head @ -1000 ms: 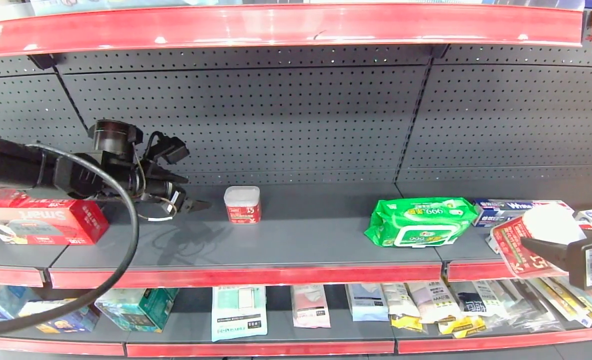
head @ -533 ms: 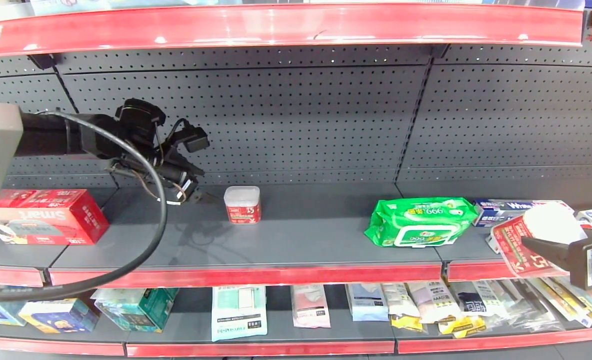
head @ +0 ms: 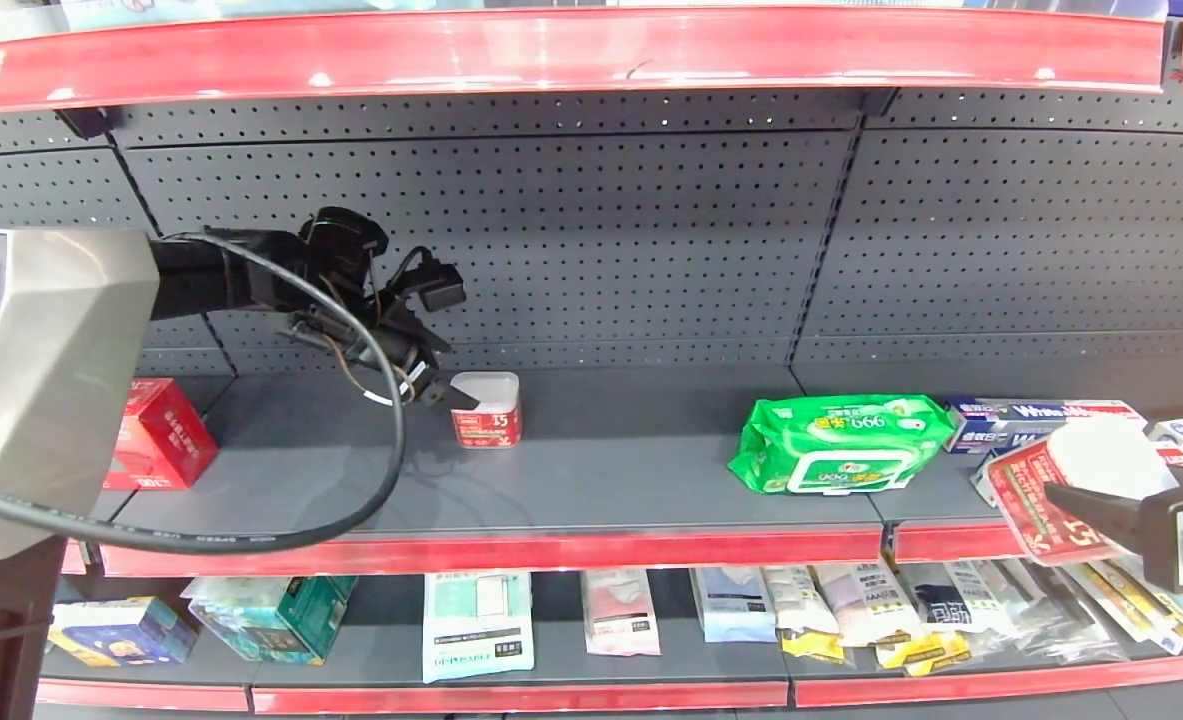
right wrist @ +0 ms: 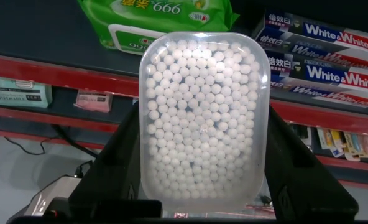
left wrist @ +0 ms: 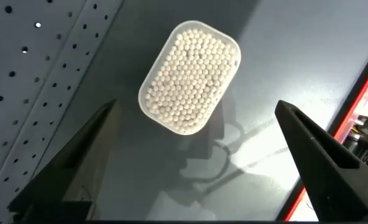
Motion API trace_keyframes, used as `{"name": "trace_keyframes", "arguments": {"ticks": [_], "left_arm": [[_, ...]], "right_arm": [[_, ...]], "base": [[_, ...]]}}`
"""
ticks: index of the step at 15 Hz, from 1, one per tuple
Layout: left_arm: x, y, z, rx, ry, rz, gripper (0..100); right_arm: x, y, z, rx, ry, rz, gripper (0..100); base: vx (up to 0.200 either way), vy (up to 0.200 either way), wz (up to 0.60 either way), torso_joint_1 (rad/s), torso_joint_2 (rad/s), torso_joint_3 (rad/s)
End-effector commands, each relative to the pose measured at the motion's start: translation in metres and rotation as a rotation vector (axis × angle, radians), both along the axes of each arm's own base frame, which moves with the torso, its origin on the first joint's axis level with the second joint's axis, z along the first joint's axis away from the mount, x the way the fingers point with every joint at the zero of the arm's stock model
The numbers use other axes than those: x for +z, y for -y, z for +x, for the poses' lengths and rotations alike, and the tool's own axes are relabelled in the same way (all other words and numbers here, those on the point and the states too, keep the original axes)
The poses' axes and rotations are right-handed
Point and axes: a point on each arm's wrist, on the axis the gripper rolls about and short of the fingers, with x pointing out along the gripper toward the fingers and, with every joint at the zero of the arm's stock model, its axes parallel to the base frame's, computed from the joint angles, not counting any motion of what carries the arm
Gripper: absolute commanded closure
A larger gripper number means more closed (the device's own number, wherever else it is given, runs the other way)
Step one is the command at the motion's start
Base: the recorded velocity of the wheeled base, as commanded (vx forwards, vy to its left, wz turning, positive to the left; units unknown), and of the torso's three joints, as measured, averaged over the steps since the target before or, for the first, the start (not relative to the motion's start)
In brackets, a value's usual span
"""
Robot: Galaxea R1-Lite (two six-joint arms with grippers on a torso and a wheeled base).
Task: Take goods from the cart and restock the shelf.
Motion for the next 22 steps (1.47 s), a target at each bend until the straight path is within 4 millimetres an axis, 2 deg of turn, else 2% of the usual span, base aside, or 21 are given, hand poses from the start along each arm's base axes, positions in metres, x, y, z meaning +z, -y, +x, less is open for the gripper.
{"name": "trace_keyframes", "arguments": {"ticks": [1,4,9,13,18,19,22], "left_arm": [[-0.008,0.002,0.003,-0.004,-0.014,0.003,0],[-0.011,0.002,0.005,-0.001,-0.015,0.007,0],[-0.032,0.009,0.011,-0.014,-0.051,0.014,0],[-0.039,0.011,0.013,-0.018,-0.068,0.017,0],[-0.052,0.010,0.010,-0.017,-0.151,0.030,0],[-0.061,0.010,0.011,-0.017,-0.172,0.033,0],[-0.070,0.010,0.009,-0.016,-0.231,0.042,0]], "right_arm": [[0.000,0.000,0.000,0.000,0.001,-0.001,100],[0.000,0.000,0.000,0.000,-0.001,-0.001,100],[-0.001,0.000,0.001,0.006,-0.007,-0.006,100],[-0.001,0.000,0.001,0.006,-0.005,-0.006,100],[-0.001,0.000,0.001,0.006,-0.007,-0.006,100],[-0.001,0.000,0.001,0.006,-0.008,-0.006,100],[-0.001,0.000,0.001,0.006,-0.007,-0.006,100]], "base": [[0.000,0.000,0.00,0.000,0.00,0.000],[0.000,0.000,0.00,0.000,0.00,0.000],[0.000,0.000,0.00,0.000,0.00,0.000],[0.000,0.000,0.00,0.000,0.00,0.000],[0.000,0.000,0.00,0.000,0.00,0.000],[0.000,0.000,0.00,0.000,0.00,0.000],[0.000,0.000,0.00,0.000,0.00,0.000]]}}
